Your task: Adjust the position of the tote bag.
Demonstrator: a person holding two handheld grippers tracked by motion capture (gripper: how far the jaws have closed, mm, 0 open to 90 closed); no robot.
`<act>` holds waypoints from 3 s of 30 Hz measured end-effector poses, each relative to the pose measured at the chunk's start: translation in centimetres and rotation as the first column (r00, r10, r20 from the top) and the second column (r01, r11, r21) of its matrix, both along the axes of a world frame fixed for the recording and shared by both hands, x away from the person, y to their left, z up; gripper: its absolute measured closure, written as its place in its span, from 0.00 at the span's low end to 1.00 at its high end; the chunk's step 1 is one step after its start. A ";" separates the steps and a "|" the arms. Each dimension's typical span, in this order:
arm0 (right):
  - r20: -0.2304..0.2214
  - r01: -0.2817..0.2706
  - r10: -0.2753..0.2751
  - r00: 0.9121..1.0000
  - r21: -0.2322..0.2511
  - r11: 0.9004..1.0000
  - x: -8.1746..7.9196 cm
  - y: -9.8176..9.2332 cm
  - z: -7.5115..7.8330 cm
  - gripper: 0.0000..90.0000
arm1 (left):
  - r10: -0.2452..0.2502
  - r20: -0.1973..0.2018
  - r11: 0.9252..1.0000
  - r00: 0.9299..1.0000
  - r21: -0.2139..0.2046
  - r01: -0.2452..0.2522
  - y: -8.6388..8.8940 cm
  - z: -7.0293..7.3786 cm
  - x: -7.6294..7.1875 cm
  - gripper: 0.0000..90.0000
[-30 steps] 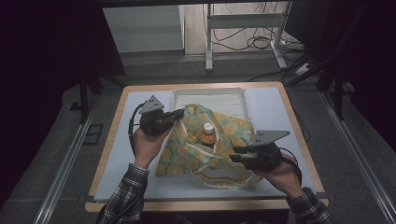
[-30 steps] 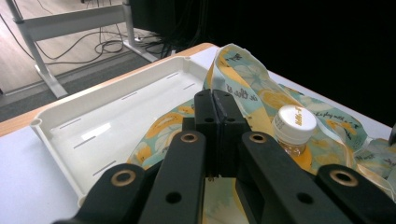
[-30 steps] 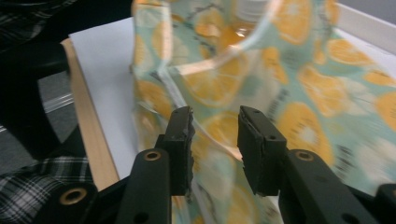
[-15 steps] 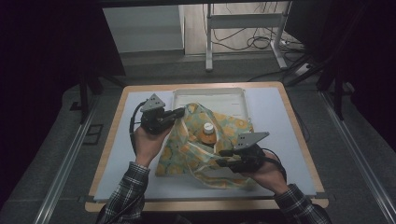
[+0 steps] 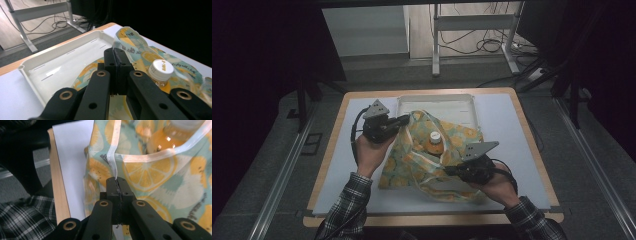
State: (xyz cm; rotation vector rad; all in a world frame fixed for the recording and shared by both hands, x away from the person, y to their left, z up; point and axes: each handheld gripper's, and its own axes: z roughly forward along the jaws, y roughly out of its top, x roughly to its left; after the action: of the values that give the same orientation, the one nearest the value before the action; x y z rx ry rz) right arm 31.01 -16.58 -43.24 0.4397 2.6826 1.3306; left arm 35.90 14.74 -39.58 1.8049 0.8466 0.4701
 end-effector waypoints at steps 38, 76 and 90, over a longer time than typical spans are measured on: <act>-0.006 0.142 -0.142 0.990 0.084 0.986 5.1 -0.5 4.5 0.99 | -0.178 -0.013 0.984 0.984 -0.014 0.178 1.4 0.3 -3.7 0.40; -0.028 0.263 -0.262 0.965 0.077 0.962 10.4 0.7 5.2 1.00 | -0.131 -0.074 0.979 0.989 0.148 0.141 -0.6 -1.9 -0.3 0.46; -0.030 0.318 -0.317 0.948 0.025 0.948 12.3 1.0 3.7 1.00 | -0.077 -0.090 0.983 0.993 0.158 0.091 -0.5 -3.1 1.1 0.47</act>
State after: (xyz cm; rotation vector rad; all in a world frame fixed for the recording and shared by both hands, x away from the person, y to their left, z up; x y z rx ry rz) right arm 43.35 -15.58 -39.58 0.8563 2.4754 1.2764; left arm 36.99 14.22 -42.71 2.0132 0.8044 0.4213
